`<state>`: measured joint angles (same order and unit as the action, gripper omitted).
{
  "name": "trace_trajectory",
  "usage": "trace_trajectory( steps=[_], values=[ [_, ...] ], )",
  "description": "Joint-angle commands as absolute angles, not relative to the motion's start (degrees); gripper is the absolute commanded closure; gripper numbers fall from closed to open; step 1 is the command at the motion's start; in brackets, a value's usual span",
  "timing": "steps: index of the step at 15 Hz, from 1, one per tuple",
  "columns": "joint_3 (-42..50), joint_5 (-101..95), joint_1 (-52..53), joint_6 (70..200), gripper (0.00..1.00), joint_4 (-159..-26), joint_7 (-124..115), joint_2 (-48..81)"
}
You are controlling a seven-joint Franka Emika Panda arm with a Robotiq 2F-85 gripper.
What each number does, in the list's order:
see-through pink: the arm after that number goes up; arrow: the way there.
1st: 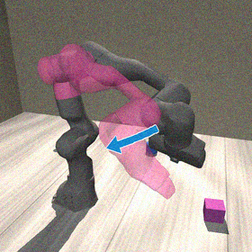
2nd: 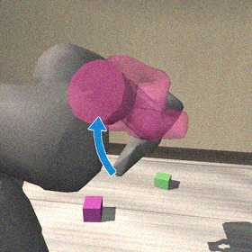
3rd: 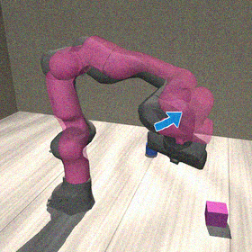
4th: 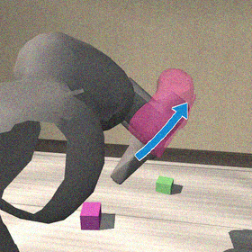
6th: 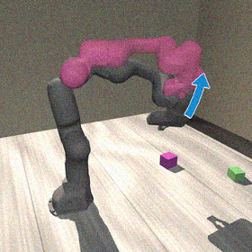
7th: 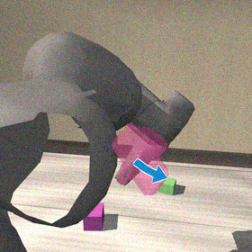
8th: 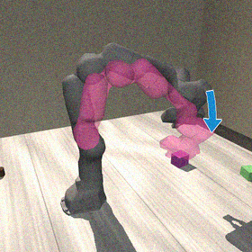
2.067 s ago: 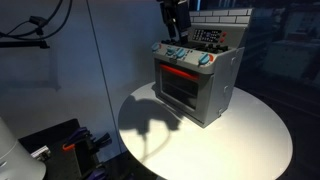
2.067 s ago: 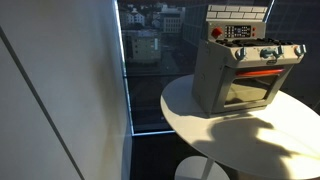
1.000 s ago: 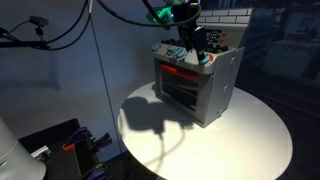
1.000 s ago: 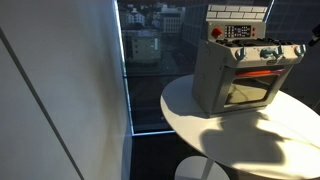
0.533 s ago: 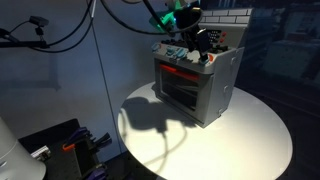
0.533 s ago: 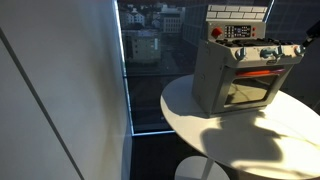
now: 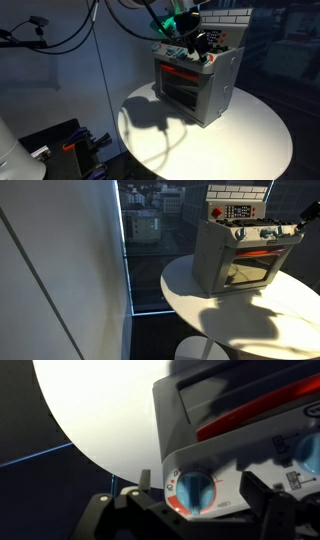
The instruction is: Turn the right knob anticlockwise
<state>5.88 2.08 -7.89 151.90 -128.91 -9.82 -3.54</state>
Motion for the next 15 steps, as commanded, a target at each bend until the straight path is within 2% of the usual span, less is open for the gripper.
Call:
trace_trajectory(
  steps=[1,2,4,8,12,15],
  values=[
    [6.23,2.28,-7.62,152.63,0.34,-127.92,-9.09,-2.78],
    [6.26,2.33,-7.63,152.71,0.4,-127.92,-9.06,-2.74],
    [6.33,2.5,-7.67,152.85,0.4,-127.91,-8.95,-2.73],
    [6.53,2.61,-7.78,153.14,0.32,-127.69,-8.88,-2.68],
    [6.86,2.72,-7.88,153.45,0.31,-127.12,-8.92,-2.4],
    [7.02,2.57,-7.95,153.73,0.34,-126.71,-9.15,-2.26]
  ],
)
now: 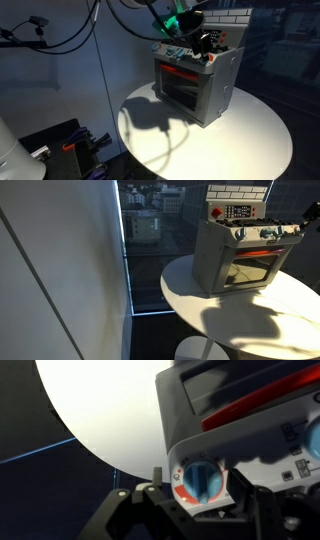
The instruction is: Turn the right knob anticlockwise
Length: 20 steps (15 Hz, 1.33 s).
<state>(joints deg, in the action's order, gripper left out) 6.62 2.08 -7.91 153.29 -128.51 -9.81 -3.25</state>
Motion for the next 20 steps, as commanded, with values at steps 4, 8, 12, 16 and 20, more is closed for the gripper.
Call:
trace_trajectory(
  steps=[4,8,12,16,20],
  values=[
    [7.14,2.64,-7.97,154.12,0.44,-126.49,-9.15,-2.08],
    [7.21,2.73,-7.96,154.23,0.45,-126.2,-9.1,-1.59],
    [7.23,2.79,-7.92,154.24,0.53,-125.8,-9.06,-1.05],
    [7.17,2.7,-7.72,154.31,0.8,-125.6,-9.12,-0.85],
    [7.17,2.66,-7.46,154.43,0.97,-125.62,-9.14,-0.88]
  ],
)
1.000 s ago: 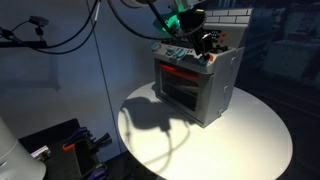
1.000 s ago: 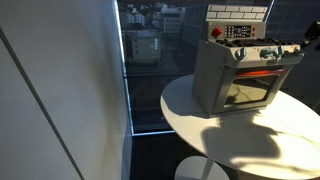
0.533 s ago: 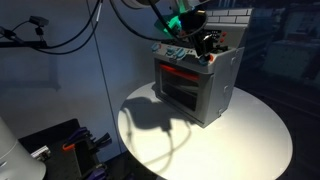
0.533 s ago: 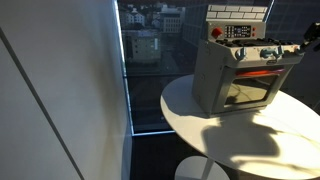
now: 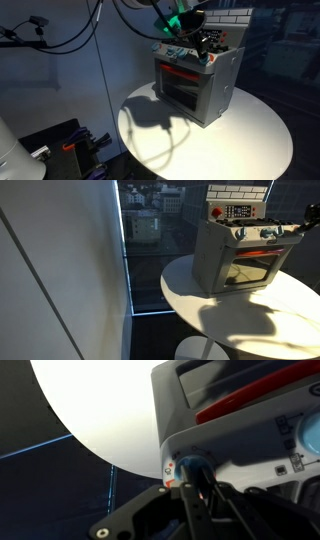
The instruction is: Turn the right knob anticlockwise
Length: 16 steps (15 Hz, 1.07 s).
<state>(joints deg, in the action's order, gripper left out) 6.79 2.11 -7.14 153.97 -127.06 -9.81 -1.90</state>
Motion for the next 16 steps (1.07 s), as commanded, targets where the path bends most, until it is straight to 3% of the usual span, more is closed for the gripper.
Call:
trace_trajectory(
  steps=[1,16],
  values=[
    [7.16,2.53,-7.44,154.46,0.93,-125.64,-9.23,-0.91],
    [7.55,-9.6,-8.19,155.17,0.95,-127.39,-8.1,-2.92]
  ],
)
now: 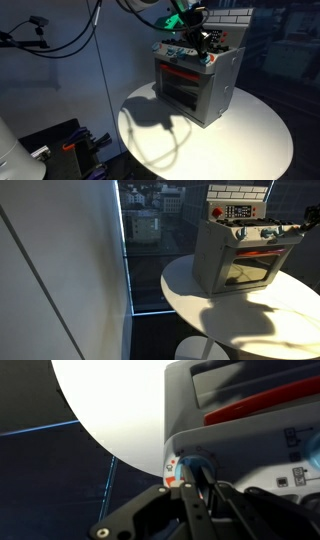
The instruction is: Turn the right knob anticlockwise
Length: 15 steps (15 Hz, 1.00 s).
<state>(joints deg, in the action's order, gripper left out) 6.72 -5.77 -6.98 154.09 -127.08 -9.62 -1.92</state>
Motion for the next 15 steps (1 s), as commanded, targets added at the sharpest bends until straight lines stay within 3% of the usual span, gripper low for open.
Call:
trace_trajectory(
  steps=[1,15],
  values=[
    [7.59,-10.6,-8.22,155.27,0.95,-127.45,-7.91,-2.98],
    [7.76,-31.02,-9.03,157.46,0.95,-128.81,-6.28,-4.15]
  ],
)
